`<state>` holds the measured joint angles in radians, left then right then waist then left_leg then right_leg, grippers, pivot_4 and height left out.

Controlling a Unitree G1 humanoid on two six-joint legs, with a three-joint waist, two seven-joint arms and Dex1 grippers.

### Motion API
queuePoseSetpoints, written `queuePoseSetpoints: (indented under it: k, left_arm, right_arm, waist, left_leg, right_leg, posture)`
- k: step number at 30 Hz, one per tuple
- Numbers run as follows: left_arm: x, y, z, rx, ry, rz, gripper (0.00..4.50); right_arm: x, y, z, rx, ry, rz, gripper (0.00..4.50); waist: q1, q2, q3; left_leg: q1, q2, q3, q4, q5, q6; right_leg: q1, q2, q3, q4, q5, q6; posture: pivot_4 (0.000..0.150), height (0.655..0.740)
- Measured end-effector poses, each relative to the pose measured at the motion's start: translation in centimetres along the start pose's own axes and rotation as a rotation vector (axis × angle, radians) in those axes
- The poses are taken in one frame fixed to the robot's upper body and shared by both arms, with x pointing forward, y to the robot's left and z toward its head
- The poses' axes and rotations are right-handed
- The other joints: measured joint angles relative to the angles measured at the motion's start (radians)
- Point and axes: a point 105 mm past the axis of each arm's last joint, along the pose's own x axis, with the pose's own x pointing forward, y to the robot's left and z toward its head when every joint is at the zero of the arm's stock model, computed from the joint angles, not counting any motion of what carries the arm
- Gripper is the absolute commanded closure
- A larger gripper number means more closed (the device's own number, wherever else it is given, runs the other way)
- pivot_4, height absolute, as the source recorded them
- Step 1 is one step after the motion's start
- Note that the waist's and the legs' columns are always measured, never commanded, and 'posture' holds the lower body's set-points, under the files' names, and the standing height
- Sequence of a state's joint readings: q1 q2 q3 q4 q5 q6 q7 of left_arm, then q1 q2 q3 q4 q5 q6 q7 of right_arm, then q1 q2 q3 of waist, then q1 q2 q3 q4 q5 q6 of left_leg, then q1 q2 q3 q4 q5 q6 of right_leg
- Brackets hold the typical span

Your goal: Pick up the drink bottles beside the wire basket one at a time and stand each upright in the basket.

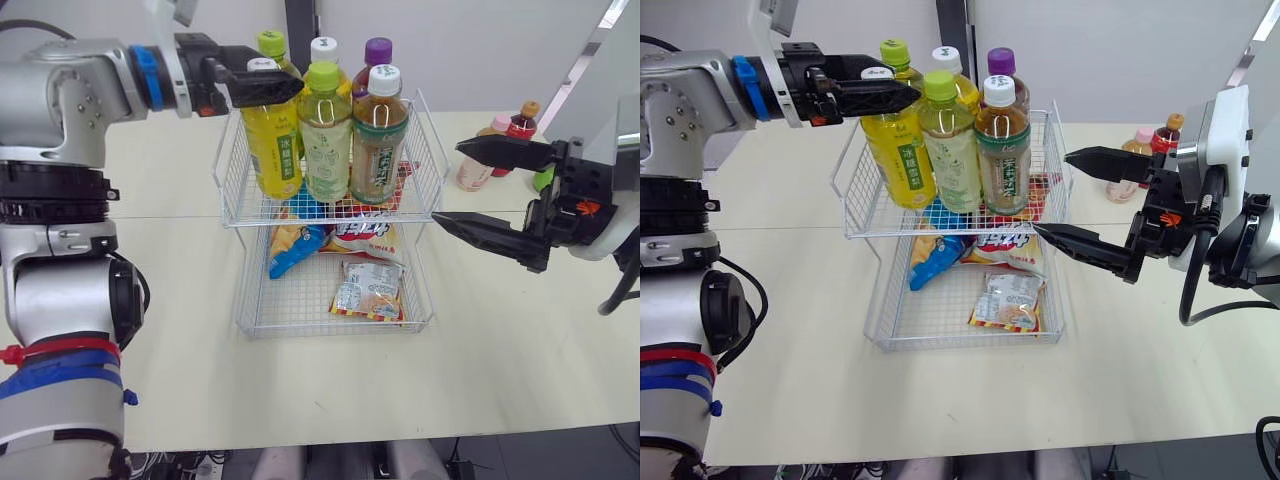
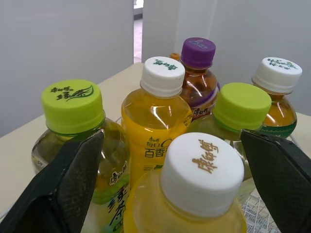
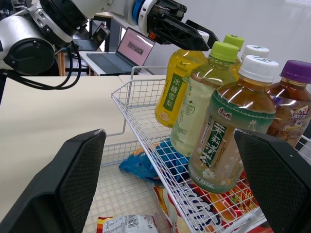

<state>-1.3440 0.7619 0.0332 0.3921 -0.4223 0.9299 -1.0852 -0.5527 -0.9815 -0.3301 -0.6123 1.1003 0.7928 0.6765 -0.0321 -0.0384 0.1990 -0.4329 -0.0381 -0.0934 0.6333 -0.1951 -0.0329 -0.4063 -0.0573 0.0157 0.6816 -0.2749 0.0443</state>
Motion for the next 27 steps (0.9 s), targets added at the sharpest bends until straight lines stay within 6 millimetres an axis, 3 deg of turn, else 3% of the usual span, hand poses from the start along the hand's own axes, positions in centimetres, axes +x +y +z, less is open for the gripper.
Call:
queuePoseSetpoints:
  k: [6,11,21,23,27]
  left_arm:
    - [-1.5,-0.4,0.7,0.022,0.002,-0.004,0.03]
    - [-4.1,-0.2,1.3,0.065,0.000,0.028,0.03]
    - [-9.6,1.5,0.1,0.089,-0.039,0.212,0.03]
    - [-10.7,2.0,-1.1,0.102,-0.048,0.276,0.03]
    - [-13.2,4.1,-5.3,0.082,-0.011,0.457,0.03]
  right_arm:
    - [0.1,-0.4,0.2,-0.015,-0.001,-0.006,0.00]
    - [0.0,-0.7,0.0,-0.007,0.006,-0.001,0.00]
    - [-1.1,-3.0,0.3,-0.062,0.030,-0.043,0.00]
    - [-1.8,-3.8,-0.1,-0.093,0.042,-0.088,0.00]
    - [-4.1,-5.8,-1.8,-0.121,0.090,-0.220,0.00]
  waist:
    - [-0.001,0.000,0.000]
    - [-0.001,0.000,0.000]
    - [0.001,0.000,0.000]
    - [0.001,0.001,-0.001]
    - [0.002,0.001,-0.001]
  left_leg:
    - [0.000,0.000,0.000,0.000,0.000,0.000]
    - [0.000,0.000,0.000,0.000,0.000,0.000]
    - [0.000,0.000,0.000,0.000,0.000,0.000]
    - [0.001,0.001,0.001,-0.001,0.000,0.000]
    - [0.001,0.001,0.002,-0.001,0.000,0.000]
  right_leg:
    - [0.000,0.000,0.000,0.000,0.000,0.000]
    - [0.000,0.000,0.000,0.000,0.000,0.000]
    - [0.000,0.000,0.000,0.000,0.000,0.000]
    - [0.000,0.000,0.001,0.000,0.000,0.000]
    - [0.000,0.000,0.001,0.000,0.000,0.000]
  posture:
    - [0.150,0.7400]
    - [0.150,0.7400]
    - [0.150,0.7400]
    - [0.150,0.7400]
    - [0.150,0.7400]
